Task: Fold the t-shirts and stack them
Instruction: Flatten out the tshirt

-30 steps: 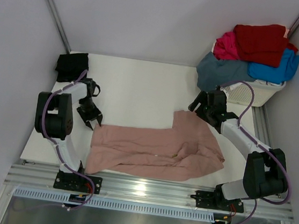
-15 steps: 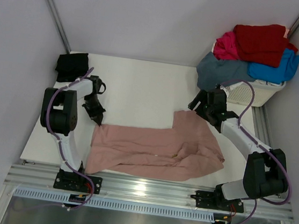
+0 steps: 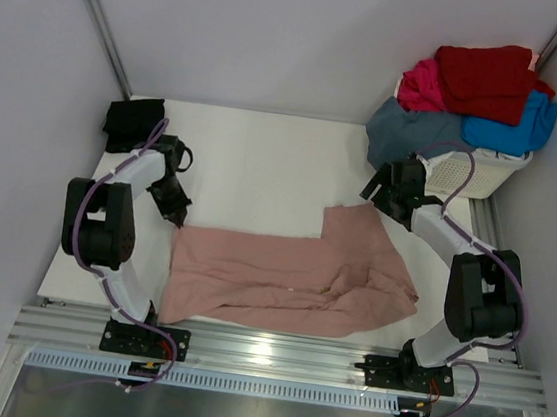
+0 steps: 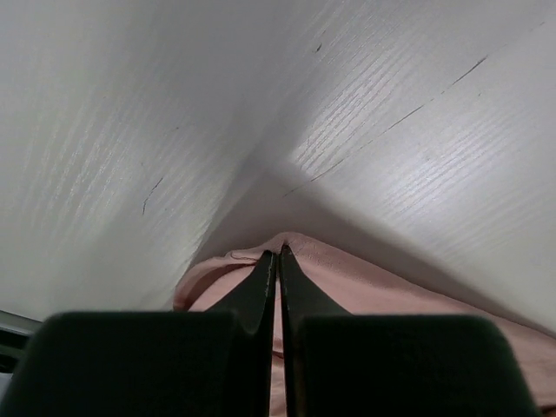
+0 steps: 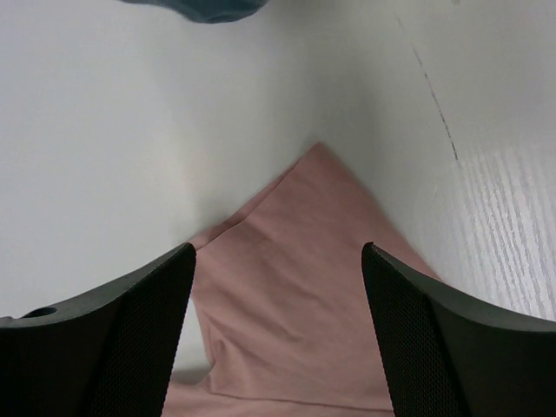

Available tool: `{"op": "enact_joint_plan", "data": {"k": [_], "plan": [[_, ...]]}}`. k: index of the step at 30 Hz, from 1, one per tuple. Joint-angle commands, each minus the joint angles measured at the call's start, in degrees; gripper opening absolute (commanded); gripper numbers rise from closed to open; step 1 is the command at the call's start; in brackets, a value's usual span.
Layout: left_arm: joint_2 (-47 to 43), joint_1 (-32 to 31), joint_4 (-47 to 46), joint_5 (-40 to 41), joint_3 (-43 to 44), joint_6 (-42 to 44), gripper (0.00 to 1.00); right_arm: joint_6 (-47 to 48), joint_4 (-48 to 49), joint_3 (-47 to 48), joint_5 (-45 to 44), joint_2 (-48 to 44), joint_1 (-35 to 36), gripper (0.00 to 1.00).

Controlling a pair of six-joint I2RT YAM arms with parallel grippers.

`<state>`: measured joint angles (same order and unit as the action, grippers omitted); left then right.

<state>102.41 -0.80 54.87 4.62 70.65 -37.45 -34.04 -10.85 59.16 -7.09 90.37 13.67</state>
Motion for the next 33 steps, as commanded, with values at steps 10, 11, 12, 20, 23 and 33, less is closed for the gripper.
{"op": "enact_joint_plan", "data": {"k": [10,11,12,20,23,33], "plan": [[-3.8,-0.1,-2.3,1.4,-3.2,0.4,0.00,2.8,-0.4,6.8,-2.4,10.0,-1.6,0.80],[-3.9,-0.1,-2.4,1.3,-3.2,0.4,0.00,2.8,-0.5,7.2,-2.4,10.5,-1.8,0.80],[-3.9,-0.1,-2.4,1.3,-3.2,0.4,0.00,2.9,-0.6,7.6,-2.4,11.0,-1.9,0.80],[-6.7,-0.2,-3.5,0.5,-5.4,-0.1,0.00,3.7,-2.4,11.3,-3.7,17.2,-3.0,0.80],[-7.8,-0.2,-4.2,1.0,-6.4,0.0,0.00,3.5,-3.5,12.5,-3.5,19.8,-3.0,0.79],[-7.7,-0.2,-4.9,0.7,-6.6,0.0,0.00,2.6,-3.4,11.7,-0.8,23.0,-2.6,0.41]]}}
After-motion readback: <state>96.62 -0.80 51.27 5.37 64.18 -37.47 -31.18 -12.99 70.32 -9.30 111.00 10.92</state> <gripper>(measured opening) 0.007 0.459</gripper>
